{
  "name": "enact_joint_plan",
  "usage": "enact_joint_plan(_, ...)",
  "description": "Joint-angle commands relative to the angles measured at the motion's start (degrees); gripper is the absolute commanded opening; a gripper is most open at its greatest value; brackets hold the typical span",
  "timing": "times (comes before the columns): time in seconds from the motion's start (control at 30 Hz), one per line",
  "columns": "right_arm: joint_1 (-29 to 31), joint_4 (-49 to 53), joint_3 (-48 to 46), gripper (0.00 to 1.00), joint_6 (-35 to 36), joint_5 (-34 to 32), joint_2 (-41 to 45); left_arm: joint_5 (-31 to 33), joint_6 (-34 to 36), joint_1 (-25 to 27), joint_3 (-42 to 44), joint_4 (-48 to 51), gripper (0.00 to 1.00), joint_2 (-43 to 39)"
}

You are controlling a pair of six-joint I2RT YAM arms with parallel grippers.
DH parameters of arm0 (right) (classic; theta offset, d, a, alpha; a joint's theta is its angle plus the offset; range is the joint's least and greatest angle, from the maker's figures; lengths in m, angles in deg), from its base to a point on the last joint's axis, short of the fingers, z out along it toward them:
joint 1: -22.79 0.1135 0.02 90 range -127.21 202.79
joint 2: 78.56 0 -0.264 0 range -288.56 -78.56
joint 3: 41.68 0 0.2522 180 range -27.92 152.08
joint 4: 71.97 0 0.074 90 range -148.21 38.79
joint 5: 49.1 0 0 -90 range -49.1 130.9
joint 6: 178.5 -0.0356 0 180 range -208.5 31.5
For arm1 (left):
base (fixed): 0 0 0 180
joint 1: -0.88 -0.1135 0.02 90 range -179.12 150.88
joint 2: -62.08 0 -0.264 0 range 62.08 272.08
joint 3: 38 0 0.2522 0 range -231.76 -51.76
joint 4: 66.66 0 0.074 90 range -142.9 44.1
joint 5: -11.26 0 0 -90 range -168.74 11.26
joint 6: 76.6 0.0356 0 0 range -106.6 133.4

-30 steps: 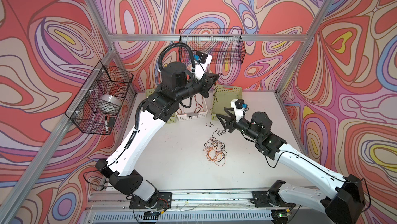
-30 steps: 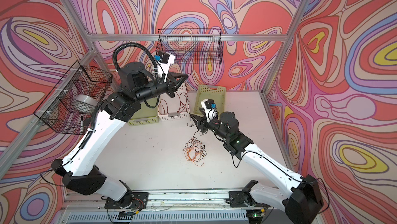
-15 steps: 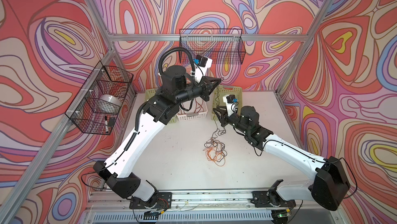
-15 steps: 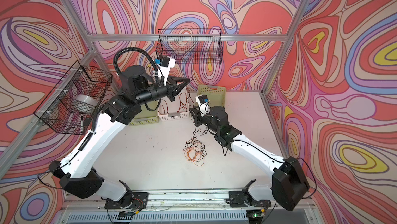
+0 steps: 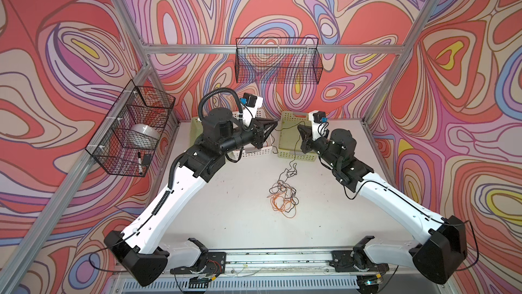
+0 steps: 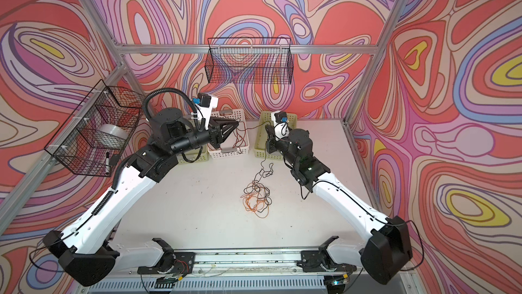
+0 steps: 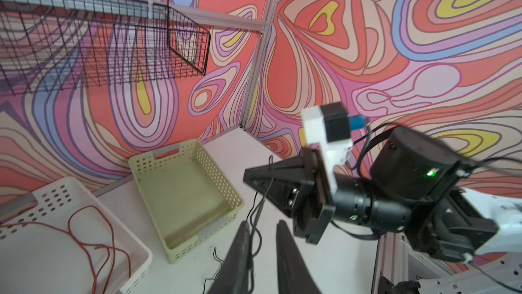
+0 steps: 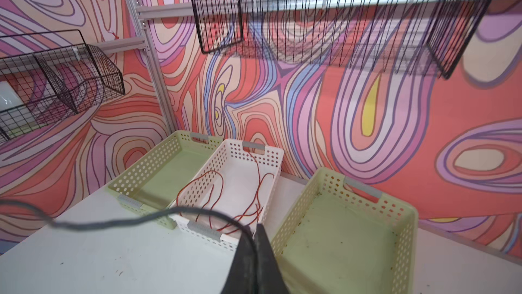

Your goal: Untangle the cables

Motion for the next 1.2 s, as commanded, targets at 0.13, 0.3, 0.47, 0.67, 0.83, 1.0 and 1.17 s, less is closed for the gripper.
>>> enact_joint_plan(0.13, -0.5, 12.4, 12.8, 0.0, 7.4, 3.5, -0.6, 0.0, 1.7, -0.9, 9.0, -6.1, 0.57, -4.7)
enact_joint_plan(0.3, -0.4, 17.4, 18.4, 0.0, 10.0, 5.7, -3.0, 3.8, 6.7, -0.9, 16.2, -9.9, 0.69, -7.7)
enact_joint_plan(0.47, -0.4, 22.4, 23.8, 0.0, 12.1, 5.9, -5.6, 2.0, 8.5, -0.9, 19.0, -13.0, 0.7, -6.9)
enact_joint_plan(0.67, -0.4, 23.7, 25.1, 0.0, 13.6, 5.6, -6.4, -3.1, 7.1, -0.1, 19.6, -21.8, 0.83, -2.2)
enact_joint_plan(0.83, -0.4, 23.0, 24.6, 0.0, 12.8, 10.0, -5.8, 0.0, 8.0, 1.5, 19.6, -27.1, 0.83, 2.0)
enact_joint_plan(1.0, -0.4, 22.6, 24.6, 0.0, 12.3, 13.5, -5.7, 2.6, 8.0, 1.7, 19.7, -32.6, 0.83, 5.8)
enact_joint_plan(1.17, -0.5, 22.6, 25.2, 0.0, 11.9, 12.3, -6.7, 2.7, 7.1, 1.8, 17.8, -35.6, 0.82, 12.1)
